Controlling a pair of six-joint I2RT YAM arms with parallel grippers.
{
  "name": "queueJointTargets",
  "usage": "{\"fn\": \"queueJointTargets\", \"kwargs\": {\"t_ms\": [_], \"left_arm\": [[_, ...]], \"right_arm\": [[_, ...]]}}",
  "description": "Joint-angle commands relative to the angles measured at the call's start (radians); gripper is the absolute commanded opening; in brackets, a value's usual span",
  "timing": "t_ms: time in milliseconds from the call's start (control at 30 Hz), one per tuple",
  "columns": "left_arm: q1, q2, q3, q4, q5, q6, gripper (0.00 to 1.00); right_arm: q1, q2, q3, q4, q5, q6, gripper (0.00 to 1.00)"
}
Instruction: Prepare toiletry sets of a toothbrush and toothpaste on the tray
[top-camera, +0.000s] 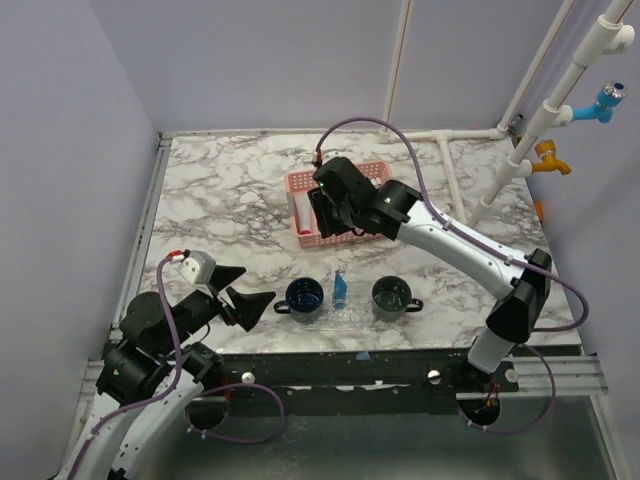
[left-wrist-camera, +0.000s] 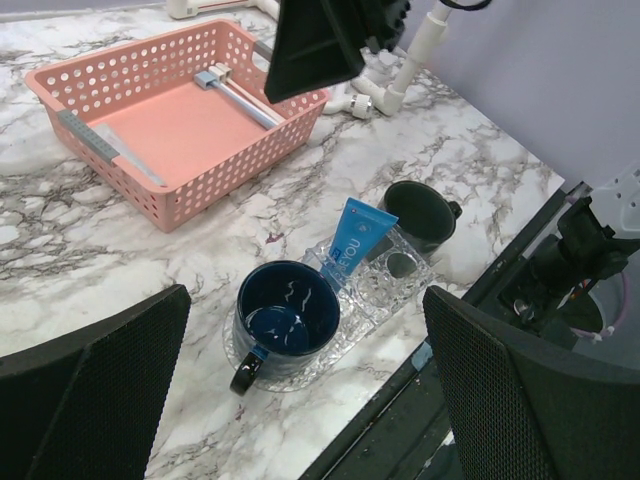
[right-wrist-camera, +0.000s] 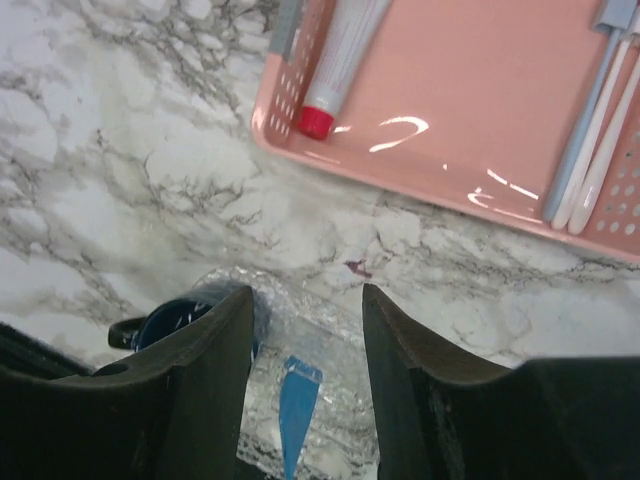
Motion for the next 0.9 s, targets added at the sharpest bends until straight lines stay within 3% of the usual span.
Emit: {"fn": "queueJointTargets", "kwargs": {"t_ms": [0,367,867], "left_arm": [[0.001,0.011,-0.010,0.013,-0.027,0.003,0.99],[0.000,0.022,-0.010,0.011,-0.032,0.003,0.99],[0.000,0.019,-0.010,0.011,-0.034,0.003,0.99]], "right_arm": [[-0.066,0.091,0.057,0.055,-0.009,-0.026,0.51],[-0.164,0.342,0.187,0.148,-0.067,-0.004,0.59],[-0.196,0.598,0.337,0.165,-0.137,0.026,0.64]]}}
